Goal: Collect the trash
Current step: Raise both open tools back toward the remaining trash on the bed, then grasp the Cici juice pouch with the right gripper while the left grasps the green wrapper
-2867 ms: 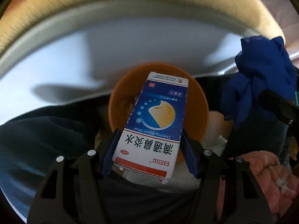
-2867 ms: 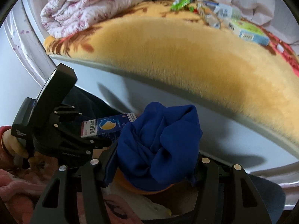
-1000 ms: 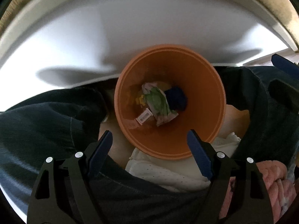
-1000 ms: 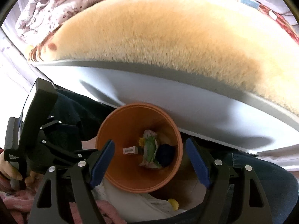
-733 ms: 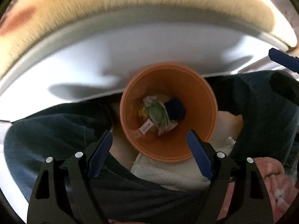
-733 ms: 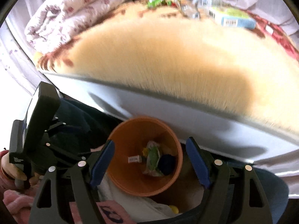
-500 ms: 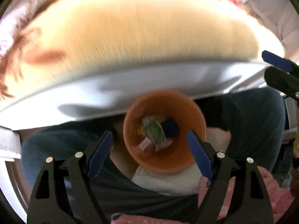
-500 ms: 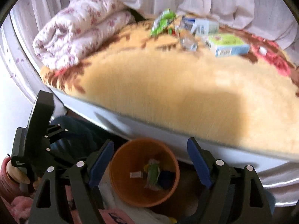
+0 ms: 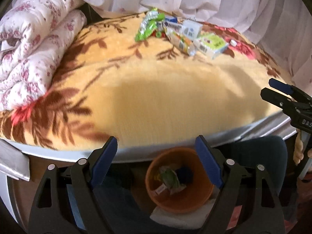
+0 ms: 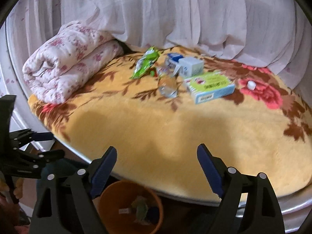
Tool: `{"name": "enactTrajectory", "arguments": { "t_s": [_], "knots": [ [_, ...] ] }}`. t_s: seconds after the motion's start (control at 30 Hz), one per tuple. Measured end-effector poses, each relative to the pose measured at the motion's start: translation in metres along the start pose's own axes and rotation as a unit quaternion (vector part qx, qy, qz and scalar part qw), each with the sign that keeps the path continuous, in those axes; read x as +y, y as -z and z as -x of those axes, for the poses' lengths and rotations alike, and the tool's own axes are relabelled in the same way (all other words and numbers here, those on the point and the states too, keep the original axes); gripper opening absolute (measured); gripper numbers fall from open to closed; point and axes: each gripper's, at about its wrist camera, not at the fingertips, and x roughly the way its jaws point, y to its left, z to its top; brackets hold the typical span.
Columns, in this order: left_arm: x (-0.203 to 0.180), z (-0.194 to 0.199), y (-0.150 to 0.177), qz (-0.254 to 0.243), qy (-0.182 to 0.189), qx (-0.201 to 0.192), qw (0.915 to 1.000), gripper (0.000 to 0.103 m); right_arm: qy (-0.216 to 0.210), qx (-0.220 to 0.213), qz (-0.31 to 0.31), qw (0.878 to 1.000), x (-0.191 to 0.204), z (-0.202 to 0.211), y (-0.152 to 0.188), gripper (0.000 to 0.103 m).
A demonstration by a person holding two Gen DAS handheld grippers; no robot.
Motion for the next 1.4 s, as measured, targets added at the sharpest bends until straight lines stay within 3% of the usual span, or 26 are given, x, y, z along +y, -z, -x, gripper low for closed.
{"name": "enactTrajectory", "arguments": {
  "t_s": [0.47,1.13,1.33,1.4],
  "knots": [
    [0.012,-0.016,-0.045,-0.003,0.003,-0.014,0.9999,0.080,0.038,-0.009,-0.008,0.999,-0.022,-0.053,-0.060,0.083],
    [0.060,-0.078,-0.112,0.027,0.007,0.006,0.9996,0.080,0.061,0.051,0.041,0.996,0.005,-0.213,-0.141,0.086],
    [0.068,-0.088,-0.121,0.032,0.006,0.009,0.9994,0.080,0.076,0.072,0.059,0.993,0.011,-0.240,-0.148,0.073],
    [0.070,-0.089,-0.123,0.034,0.007,0.008,0.9994,0.080,0.076,0.079,0.058,0.992,0.009,-0.243,-0.148,0.061]
  ]
}}
